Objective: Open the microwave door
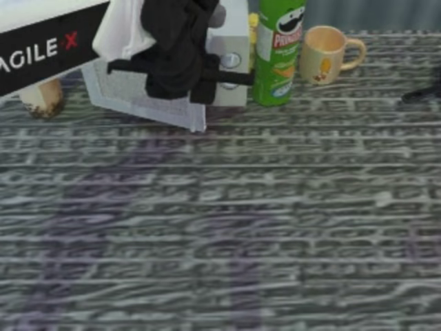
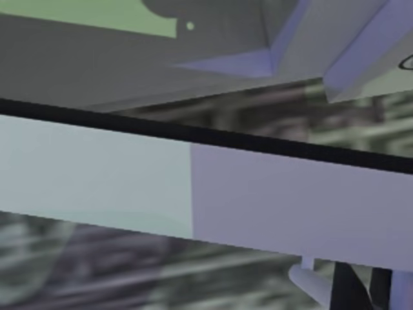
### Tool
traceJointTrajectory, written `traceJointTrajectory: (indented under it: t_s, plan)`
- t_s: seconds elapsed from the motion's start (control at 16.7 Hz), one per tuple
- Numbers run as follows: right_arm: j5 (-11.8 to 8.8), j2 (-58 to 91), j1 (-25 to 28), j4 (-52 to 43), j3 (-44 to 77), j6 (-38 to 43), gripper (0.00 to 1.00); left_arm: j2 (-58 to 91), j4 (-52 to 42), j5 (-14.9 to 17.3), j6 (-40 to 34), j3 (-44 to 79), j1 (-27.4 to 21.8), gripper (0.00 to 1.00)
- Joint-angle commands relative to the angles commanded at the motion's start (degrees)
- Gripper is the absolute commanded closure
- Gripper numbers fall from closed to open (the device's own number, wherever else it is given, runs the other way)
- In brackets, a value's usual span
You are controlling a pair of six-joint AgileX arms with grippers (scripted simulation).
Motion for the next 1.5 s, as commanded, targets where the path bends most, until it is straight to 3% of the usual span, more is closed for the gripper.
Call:
traceJointTrajectory:
  t_s: [1.5]
  plan:
    - [0.0,0.0,0.0,0.0,0.0,0.0,0.0,-0.87,0.68,0.88,1.05,-1.16,-0.07,1.0]
